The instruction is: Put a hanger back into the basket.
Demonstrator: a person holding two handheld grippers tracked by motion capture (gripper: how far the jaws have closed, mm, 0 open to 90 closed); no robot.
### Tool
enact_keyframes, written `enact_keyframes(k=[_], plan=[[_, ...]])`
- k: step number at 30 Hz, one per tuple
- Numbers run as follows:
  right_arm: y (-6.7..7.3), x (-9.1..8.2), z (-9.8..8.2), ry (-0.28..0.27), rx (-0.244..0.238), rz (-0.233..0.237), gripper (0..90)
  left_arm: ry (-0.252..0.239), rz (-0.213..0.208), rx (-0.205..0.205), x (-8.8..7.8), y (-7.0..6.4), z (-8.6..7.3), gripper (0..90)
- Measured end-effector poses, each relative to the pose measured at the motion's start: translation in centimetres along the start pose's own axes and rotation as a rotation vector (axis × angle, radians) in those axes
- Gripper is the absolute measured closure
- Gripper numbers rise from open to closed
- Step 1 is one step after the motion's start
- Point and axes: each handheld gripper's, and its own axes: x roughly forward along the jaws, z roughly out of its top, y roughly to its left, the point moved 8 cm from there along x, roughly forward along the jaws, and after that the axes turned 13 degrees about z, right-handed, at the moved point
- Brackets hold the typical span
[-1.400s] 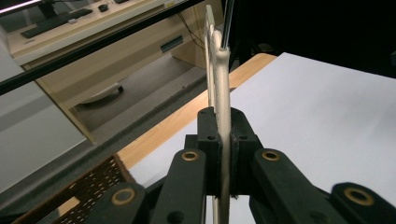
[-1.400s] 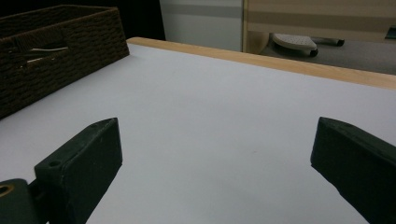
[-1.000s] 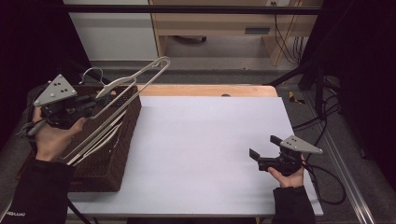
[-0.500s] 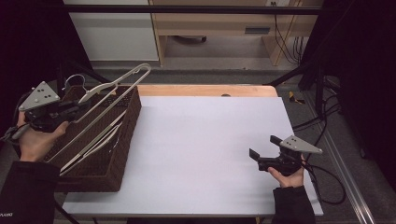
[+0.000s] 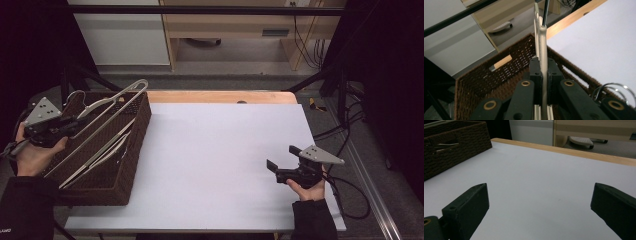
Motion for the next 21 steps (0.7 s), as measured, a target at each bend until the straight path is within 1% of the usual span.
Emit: enact_keyframes(k=[1,4,9,10,11,15,17,20,21], plan=[[0.0,0.0,0.0,-0.001,-0.003,0.000,2.3,-0.004,0.001,0.005,0.2,0.1,-0.2,85.7],[-0.1,0.1,0.0,0.001,-0.003,-0.002,2.3,0.022,0.013,0.022,0.5,0.2,-1.2,85.7],[-0.1,0.0,0.0,0.002,-0.004,-0.001,2.3,0.041,0.025,0.022,1.1,0.1,-2.7,85.7],[-0.1,0.0,0.0,0.002,-0.002,-0.002,2.3,0.057,0.029,0.014,1.1,0.0,-3.2,85.7],[-0.1,0.1,0.0,0.002,-0.002,-0.002,2.3,0.066,0.032,0.020,1.3,0.0,-3.6,85.8],[0.0,0.1,-0.1,0.006,0.006,-0.002,2.3,0.088,0.035,0.018,2.1,-0.4,-5.2,85.7],[0.0,0.1,-0.1,0.006,0.001,-0.002,2.3,0.098,0.038,0.020,2.4,-0.6,-5.7,85.7],[0.0,0.1,-0.1,0.006,0.006,-0.002,2.3,0.113,0.041,0.030,3.0,-1.1,-6.4,85.7],[0.0,0.1,-0.1,0.003,0.000,-0.003,2.3,0.118,0.043,0.035,3.1,-1.2,-6.6,85.7]])
